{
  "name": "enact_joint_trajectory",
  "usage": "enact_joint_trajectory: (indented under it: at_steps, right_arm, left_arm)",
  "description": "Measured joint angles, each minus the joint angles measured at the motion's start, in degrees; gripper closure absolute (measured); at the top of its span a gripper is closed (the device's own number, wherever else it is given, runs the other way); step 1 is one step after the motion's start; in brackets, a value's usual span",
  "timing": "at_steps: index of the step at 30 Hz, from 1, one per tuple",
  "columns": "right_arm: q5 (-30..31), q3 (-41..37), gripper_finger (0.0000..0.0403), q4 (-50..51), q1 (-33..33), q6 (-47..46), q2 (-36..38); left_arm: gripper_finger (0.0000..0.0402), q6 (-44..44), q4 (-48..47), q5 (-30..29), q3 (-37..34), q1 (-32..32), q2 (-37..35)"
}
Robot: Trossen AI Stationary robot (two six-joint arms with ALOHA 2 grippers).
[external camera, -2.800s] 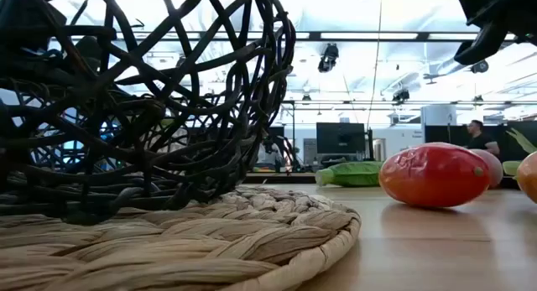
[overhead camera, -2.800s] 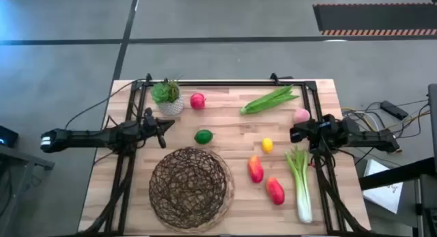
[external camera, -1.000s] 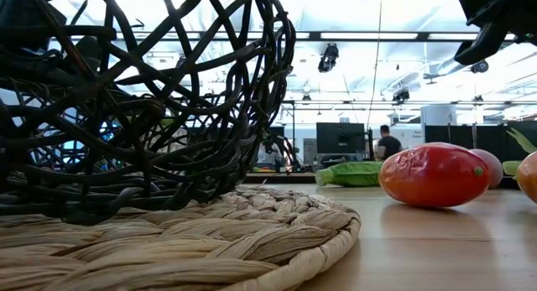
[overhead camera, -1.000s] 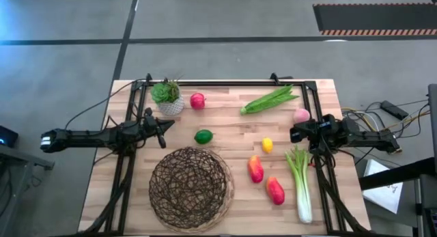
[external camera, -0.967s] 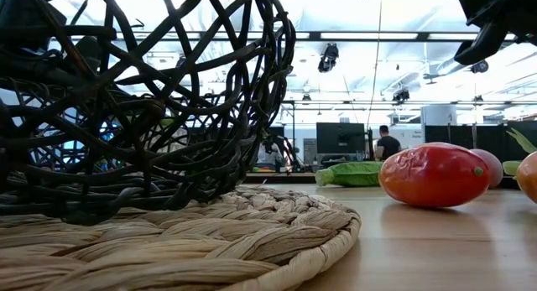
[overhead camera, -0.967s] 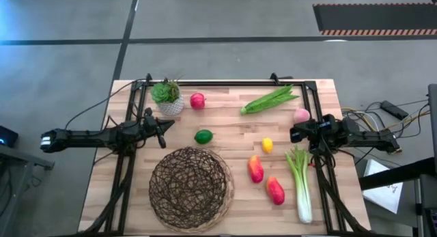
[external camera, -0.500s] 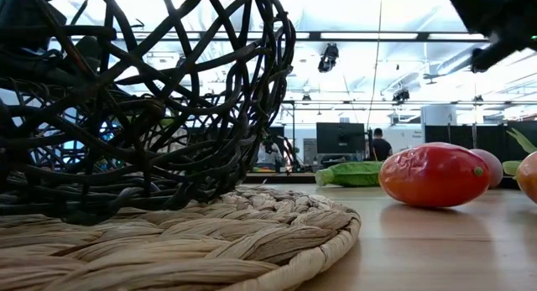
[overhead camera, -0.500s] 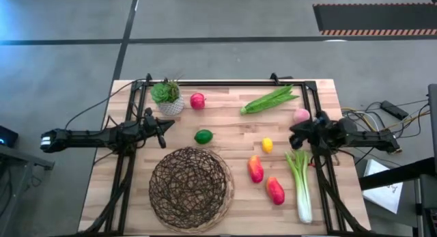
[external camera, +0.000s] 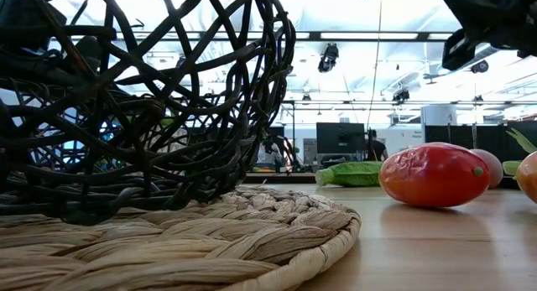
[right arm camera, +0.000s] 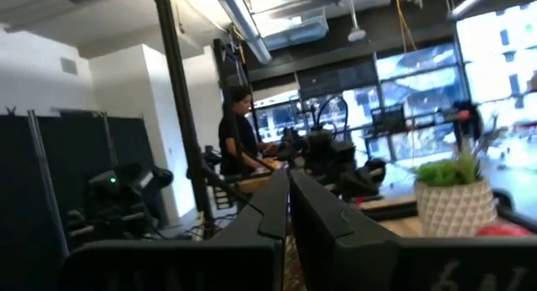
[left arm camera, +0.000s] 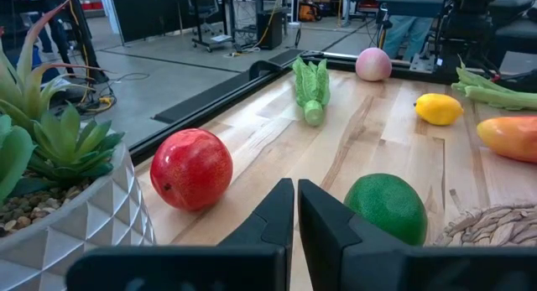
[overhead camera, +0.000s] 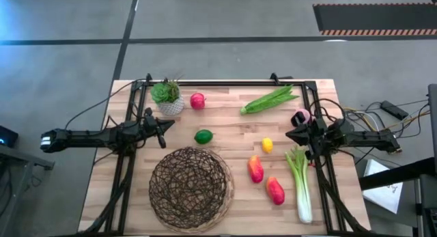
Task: Build produce basket
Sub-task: Put the celery into the mesh basket
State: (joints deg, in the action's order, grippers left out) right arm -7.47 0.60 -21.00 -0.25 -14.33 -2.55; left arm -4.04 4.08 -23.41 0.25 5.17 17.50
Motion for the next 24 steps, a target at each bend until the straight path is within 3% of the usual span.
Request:
enact_joint_trajectory:
  at_steps: [3,8,12,16,20,24]
  right_arm:
    - [1.87,-0.01,0.0394,0.78,0.00,-2.57,-0.57]
    - [10.01,-0.01,0.0394,3.09,0.00,-5.85,-5.20]
    - [10.89,-0.01,0.0394,-0.92,0.00,-6.94,-13.41]
    - [16.09,0.28,0.0393,-5.68,0.00,-8.63,-23.71]
    - [19.46,5.91,0.0380,1.16,0.00,-11.68,-32.75]
    - [19.05,16.63,0.0342,22.30,0.17,-19.16,-40.12]
  left_arm:
    - [0.0398,-0.02,0.02,-0.01,0.00,0.00,0.00]
    - [0.0398,-0.01,0.01,0.00,0.00,0.02,0.00]
    - [0.0398,0.00,0.00,0.02,0.00,0.00,0.00]
    - [0.0398,0.00,0.02,0.00,0.00,0.01,0.00]
    - [0.0398,-0.02,0.01,0.00,0.00,0.02,0.00]
    - [0.0398,-0.02,0.00,0.00,0.00,0.02,0.00]
